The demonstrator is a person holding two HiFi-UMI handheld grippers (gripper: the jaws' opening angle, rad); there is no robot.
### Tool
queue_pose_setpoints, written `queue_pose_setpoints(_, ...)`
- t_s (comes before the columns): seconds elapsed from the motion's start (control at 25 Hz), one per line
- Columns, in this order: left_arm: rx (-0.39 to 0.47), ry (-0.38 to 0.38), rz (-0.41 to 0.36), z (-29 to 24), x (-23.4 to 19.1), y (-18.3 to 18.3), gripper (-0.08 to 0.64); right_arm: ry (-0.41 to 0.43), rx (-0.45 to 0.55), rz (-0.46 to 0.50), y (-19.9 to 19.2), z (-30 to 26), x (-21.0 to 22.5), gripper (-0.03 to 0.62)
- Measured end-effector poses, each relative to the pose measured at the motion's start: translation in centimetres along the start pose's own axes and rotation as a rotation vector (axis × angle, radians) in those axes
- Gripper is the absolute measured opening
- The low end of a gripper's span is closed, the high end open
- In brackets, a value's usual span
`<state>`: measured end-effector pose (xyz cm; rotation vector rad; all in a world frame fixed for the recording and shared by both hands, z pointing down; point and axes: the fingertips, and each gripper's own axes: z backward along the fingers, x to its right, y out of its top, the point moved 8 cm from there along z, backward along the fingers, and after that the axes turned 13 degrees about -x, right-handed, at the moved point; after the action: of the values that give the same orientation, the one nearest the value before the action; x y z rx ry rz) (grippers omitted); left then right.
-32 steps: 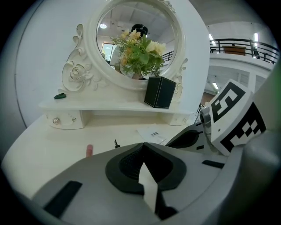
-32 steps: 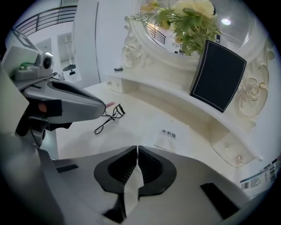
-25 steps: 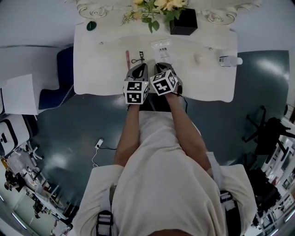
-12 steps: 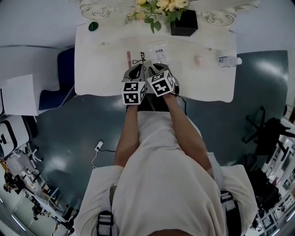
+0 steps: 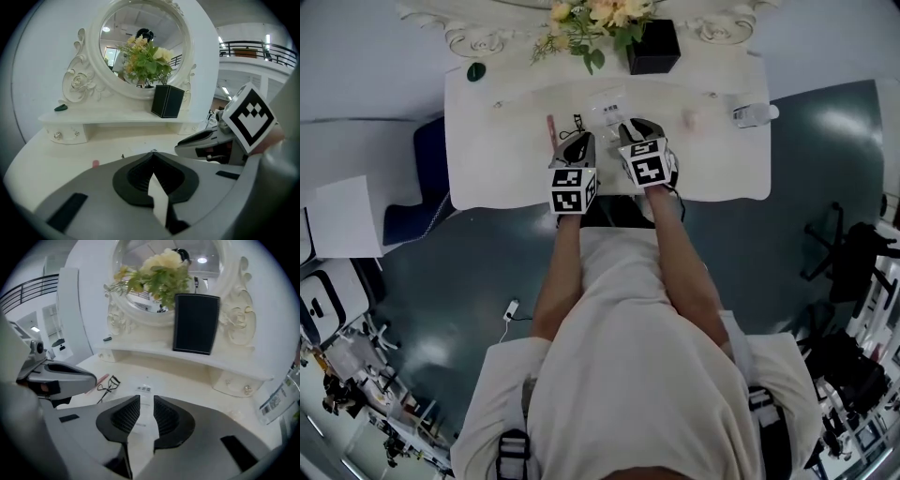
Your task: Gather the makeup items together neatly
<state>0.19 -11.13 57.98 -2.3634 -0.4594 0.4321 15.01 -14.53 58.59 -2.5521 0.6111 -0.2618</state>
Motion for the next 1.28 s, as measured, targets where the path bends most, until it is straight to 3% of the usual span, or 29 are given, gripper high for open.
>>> queue_pose_setpoints(0.2,-0.005,-0.064,-0.065,-1.6,2.4,1.5,0.014,-0.133,0.051,-0.150,-2.2,2.6,6.7,0.121)
queue_pose_setpoints(0.44,-0.007,-0.108,-0.119,-3.1,4.4,2.9,0.014,-0.252,0.089,-0.221,-5.0,5.2,13.2,0.138)
queue_pose_setpoints(0.56,-0.006,-0.111,-0.122,-3.5,4.7,3.4,0.014,-0.249,0.046,-0.234,-6.0,4.9,14.6,0.190)
queue_pose_setpoints(0.76,-0.003,-0.117,-0.108,-3.8,4.8,3.8,0.014,-0.220,-0.024,-0.216,-6.7,3.3,15.2,0.208)
queue_pose_setpoints(1.28,0.006,-0.084,-0.073,-3.4,3.6,3.0,0.014,-0.245,-0.029,-0.173,-5.4,2.4,13.9,0.182)
